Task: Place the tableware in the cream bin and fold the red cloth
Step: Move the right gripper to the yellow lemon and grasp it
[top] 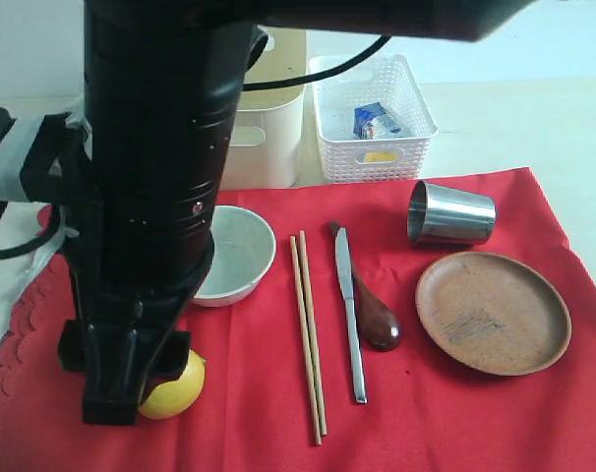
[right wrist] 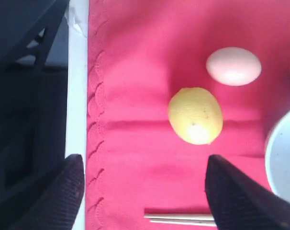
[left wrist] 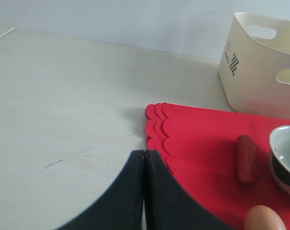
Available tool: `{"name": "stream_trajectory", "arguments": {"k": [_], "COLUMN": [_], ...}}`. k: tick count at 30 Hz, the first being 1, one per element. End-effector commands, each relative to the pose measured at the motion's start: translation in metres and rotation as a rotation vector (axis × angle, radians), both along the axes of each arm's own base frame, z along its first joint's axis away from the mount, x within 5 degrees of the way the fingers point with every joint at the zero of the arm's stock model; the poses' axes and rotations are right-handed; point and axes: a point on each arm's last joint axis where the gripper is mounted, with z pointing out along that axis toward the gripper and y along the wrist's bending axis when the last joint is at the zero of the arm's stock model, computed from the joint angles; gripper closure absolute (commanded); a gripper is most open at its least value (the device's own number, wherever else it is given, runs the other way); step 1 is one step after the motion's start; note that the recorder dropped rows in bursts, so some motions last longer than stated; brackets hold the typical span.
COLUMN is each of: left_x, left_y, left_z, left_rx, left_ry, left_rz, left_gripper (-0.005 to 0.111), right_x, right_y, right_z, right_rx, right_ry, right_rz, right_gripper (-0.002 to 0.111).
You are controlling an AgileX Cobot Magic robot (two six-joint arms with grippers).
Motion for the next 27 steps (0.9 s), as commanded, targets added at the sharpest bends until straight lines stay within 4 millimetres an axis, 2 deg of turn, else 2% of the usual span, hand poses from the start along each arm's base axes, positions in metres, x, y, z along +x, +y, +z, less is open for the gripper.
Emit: {"name": "stream_trajectory", "arguments": {"k": [1,6,13,27], "left_x": [0.0,0.0,0.0,0.0], "left_y": [0.0,0.0,0.0,0.0], "left_z": [0.001,0.001,0.001,0.001], "left_rx": [-0.002,-0.002,-0.002,-0.002], "left_ry": [-0.017,-0.017,-0.017,-0.017], "left_rz": [-0.003,-0.003,-0.003,-0.003], "left_gripper": [0.107,0.107,0.107,0.107], "right_x": [0.002,0.006,0.013,0.025], "right_y": [0.004,0.012,0.024,0.041], "right_z": [-0.014,-0.037,-0.074,-0.109], "right_rx": [-0.016,-0.051,-0.071,-0.033], "right_ry": [-0.022,-0.022,-0.027,-0.094], "right_rz": [0.13,0.26,0.355,0.326], "right_gripper": [0.041,0.041,0.041,0.041]}}
